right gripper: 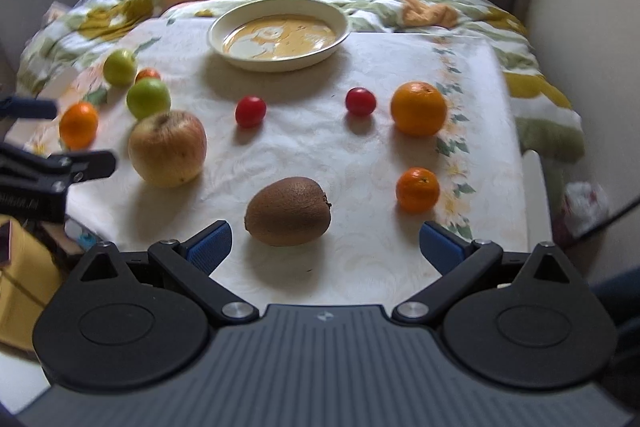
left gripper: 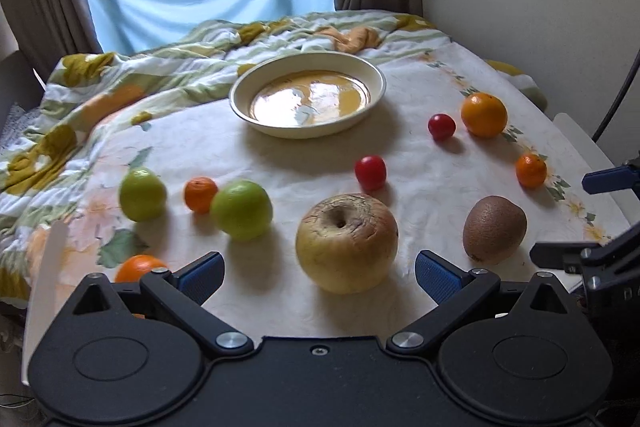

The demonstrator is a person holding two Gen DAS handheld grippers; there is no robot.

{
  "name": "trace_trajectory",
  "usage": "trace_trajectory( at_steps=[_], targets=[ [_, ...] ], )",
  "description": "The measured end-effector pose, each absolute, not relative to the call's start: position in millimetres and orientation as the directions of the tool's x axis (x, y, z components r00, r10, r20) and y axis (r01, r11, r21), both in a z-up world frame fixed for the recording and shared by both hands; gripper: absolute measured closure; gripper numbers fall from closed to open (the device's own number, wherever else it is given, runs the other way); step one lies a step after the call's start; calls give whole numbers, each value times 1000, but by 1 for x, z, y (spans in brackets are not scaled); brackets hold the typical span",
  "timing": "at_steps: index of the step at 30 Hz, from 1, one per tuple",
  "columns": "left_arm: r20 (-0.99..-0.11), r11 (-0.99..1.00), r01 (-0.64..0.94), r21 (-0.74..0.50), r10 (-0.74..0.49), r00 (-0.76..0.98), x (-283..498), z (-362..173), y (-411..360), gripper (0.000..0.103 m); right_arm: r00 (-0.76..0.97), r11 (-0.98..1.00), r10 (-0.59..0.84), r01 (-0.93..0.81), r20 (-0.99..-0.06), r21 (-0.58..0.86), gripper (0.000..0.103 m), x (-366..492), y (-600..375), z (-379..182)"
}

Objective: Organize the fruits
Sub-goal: 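Grasp the yellow apple with the left tool while the right tool grasps the kiwi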

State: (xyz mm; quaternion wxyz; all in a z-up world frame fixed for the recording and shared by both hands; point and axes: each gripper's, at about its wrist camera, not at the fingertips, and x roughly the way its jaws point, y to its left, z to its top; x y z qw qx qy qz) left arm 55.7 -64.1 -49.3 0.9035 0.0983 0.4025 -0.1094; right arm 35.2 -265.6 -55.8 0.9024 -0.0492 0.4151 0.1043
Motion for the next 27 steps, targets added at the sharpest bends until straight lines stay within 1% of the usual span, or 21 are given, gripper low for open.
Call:
trace_trajectory(
  at_steps=[3,6,9,10,12,19,23,27],
  targets=[
    [-765,959,279,60,-135,629,69,-61,-66,3,624,961,186,-276,-759,9,0,41,-267,-67],
    [-778,959,283,33,-153,610,79,-70,-67,11,617,948,206,-319,-759,-2,0,44,-265,-78],
    [-791,959,283,0,-174,587,87,-79,-69,15,613,937,221,-349,-758,-9,0,48,-261,-86],
    [-793,959,282,-11,-180,582,89,-81,-70,20,611,934,231,-358,-757,-4,0,49,-260,-88],
    [-799,961,276,-25,-186,572,92,-85,-71,24,607,928,242,-373,-757,-3,0,52,-258,-92],
    [-790,965,262,-29,-183,585,89,-87,-71,26,587,914,278,-404,-760,23,0,61,-253,-103],
    [-785,965,261,-6,-166,597,87,-87,-72,26,581,909,288,-416,-761,27,6,65,-249,-106],
    [-781,967,255,11,-151,607,85,-88,-70,26,574,903,298,-428,-763,31,11,70,-245,-109]
  ],
)
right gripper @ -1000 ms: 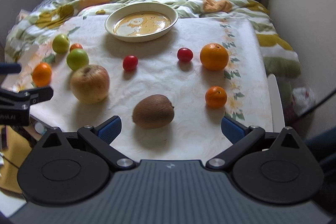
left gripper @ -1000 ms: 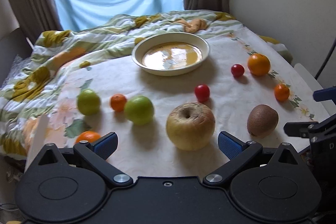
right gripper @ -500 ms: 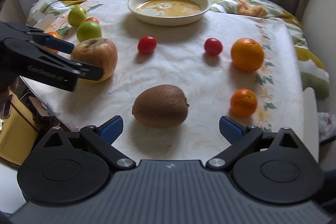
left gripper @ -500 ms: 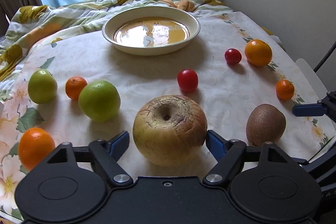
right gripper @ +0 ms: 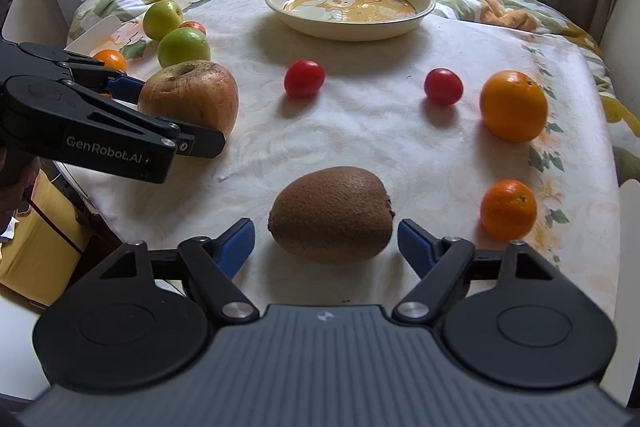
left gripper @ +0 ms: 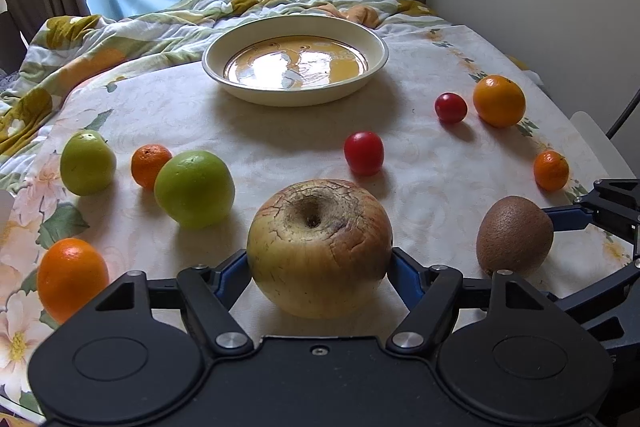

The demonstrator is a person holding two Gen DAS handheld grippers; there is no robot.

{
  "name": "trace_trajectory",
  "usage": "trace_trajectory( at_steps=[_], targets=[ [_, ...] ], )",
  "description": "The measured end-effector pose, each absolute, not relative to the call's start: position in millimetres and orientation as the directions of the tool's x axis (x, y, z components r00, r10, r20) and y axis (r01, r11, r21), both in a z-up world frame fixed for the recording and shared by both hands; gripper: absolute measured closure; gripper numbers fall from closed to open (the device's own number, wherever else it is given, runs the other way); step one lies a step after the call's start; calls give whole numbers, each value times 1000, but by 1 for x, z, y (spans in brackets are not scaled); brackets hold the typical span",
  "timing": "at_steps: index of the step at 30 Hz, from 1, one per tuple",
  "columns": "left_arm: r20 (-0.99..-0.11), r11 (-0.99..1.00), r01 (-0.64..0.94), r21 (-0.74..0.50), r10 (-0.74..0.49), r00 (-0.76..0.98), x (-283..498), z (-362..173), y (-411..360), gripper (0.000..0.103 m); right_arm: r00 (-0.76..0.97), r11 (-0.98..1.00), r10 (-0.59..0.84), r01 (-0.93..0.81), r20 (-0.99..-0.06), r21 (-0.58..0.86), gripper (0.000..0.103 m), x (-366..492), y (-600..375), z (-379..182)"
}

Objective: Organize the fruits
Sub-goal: 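Grasp the yellow apple with the left tool while the right tool grasps the kiwi, then carry the apple and kiwi to the white bowl, lower the apple in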

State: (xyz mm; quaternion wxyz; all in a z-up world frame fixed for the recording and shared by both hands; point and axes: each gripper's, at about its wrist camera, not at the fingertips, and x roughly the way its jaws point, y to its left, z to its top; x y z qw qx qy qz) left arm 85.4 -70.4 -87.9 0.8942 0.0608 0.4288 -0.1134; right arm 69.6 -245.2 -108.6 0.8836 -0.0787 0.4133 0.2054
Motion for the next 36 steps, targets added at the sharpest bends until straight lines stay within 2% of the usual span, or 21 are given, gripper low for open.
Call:
trace_trajectory(
  at_steps=[4,7,17,26,36],
  targets=[
    [-780,970,244,12,-144,609,83,-88,-64,26,573,903,299,-429,-763,32,12,72,-243,-111],
    [-777,972,235,14,-137,615,81,-88,-60,26,584,906,285,-422,-760,15,22,74,-241,-112],
    [-732,977,211,18,-131,669,69,-55,-52,26,585,912,303,-406,-752,52,23,78,-246,-96],
    [-676,982,188,2,-137,724,69,6,-40,26,613,908,310,-417,-727,35,23,81,-251,-46],
    [-642,984,173,41,-107,759,113,59,-17,26,657,915,286,-404,-698,-6,23,127,-257,27]
  ],
)
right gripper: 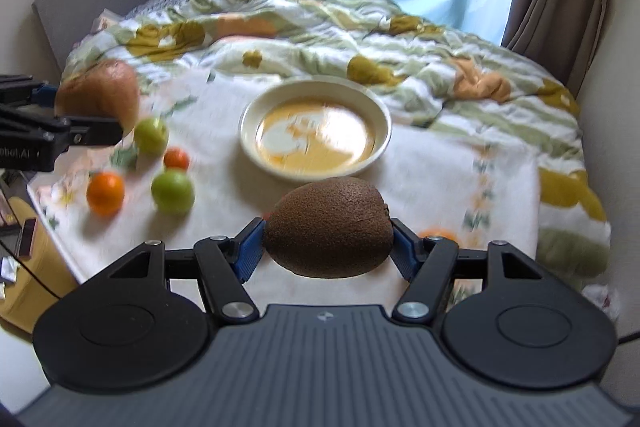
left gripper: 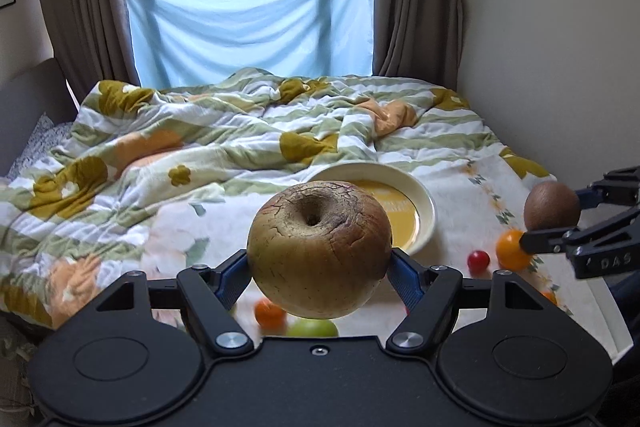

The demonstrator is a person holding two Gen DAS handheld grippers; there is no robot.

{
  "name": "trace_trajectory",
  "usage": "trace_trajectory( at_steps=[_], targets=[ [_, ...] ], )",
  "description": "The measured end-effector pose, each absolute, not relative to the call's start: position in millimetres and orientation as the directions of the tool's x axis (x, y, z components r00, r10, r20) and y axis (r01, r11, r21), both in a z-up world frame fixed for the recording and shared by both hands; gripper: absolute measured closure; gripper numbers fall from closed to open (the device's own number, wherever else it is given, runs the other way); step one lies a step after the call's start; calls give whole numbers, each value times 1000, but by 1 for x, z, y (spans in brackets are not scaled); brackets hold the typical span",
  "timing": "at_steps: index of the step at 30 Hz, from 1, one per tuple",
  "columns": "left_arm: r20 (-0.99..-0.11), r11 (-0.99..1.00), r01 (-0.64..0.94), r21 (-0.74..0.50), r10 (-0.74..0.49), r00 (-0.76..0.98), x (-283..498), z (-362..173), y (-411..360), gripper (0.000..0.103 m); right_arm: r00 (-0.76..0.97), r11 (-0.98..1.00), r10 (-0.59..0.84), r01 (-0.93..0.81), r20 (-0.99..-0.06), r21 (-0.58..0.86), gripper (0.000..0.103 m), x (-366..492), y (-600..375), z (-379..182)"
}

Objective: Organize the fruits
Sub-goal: 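Carry the apple and kiwi to the white bowl, lower the apple in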

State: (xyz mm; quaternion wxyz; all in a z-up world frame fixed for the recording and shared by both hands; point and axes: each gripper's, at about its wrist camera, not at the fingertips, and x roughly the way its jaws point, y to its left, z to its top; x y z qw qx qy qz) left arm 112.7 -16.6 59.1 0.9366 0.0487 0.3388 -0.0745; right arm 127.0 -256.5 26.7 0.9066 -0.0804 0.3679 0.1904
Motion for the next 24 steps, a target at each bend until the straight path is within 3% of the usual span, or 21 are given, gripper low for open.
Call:
trace_trajectory(
  at_steps=[10,24],
  targets=[
    [-649,969,242,44,-156,745,202,62,-16,26,680,932,275,-361,-680,15,23,205,-250,61],
    [-741,932,363,12,-236,629,324,-10,-47,26,672,961,243,-263,-700,81,23,328,-253,28]
  ],
)
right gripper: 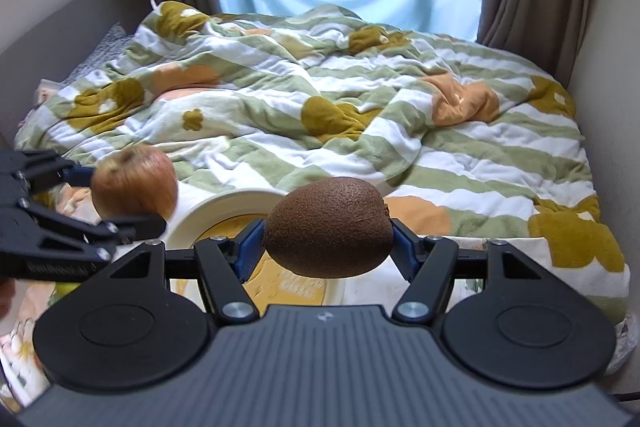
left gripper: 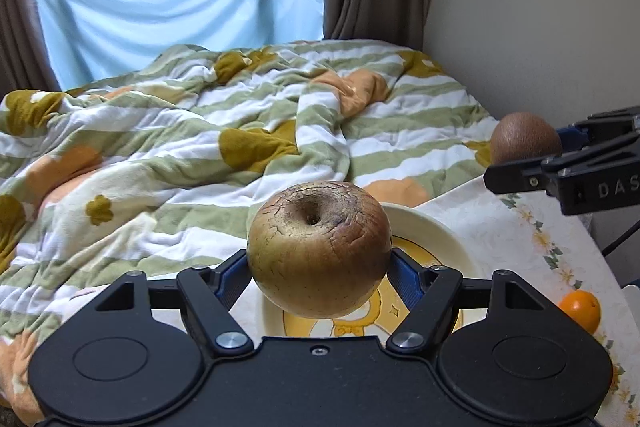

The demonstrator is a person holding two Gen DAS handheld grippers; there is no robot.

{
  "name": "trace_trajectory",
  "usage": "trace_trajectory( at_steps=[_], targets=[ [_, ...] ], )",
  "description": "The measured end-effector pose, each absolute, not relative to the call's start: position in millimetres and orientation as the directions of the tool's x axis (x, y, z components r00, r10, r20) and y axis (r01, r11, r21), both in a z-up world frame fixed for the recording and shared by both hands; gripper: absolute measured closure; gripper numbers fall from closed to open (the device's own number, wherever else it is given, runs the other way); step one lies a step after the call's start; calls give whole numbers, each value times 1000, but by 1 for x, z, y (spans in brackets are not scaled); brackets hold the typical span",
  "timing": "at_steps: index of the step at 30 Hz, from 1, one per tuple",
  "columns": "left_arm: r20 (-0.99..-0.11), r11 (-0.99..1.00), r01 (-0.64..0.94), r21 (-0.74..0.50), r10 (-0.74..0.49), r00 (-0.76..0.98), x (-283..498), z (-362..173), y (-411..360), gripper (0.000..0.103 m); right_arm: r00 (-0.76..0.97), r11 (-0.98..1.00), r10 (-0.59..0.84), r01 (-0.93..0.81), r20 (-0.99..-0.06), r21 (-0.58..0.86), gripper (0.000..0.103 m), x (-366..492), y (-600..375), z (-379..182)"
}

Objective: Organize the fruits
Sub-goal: 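Carry the apple and kiwi to the white bowl, lower the apple in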

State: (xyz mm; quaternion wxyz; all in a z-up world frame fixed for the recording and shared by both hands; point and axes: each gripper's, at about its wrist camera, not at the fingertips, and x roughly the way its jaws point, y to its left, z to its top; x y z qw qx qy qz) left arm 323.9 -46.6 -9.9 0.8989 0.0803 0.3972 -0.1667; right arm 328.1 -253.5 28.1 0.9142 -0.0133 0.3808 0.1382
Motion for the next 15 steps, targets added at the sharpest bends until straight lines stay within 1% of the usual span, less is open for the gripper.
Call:
trace_trajectory(
  at_steps=[8,15],
  targets=[
    [-776,903,428,42,-241,583,353,-49,-68,26,648,971,215,-222,-731,88,23,359,-260,5],
    [-781,883,463,74,-238,578,361,-67,-80,26,633,976,195,-197,-749,88,23,365,-267,-5]
  ],
)
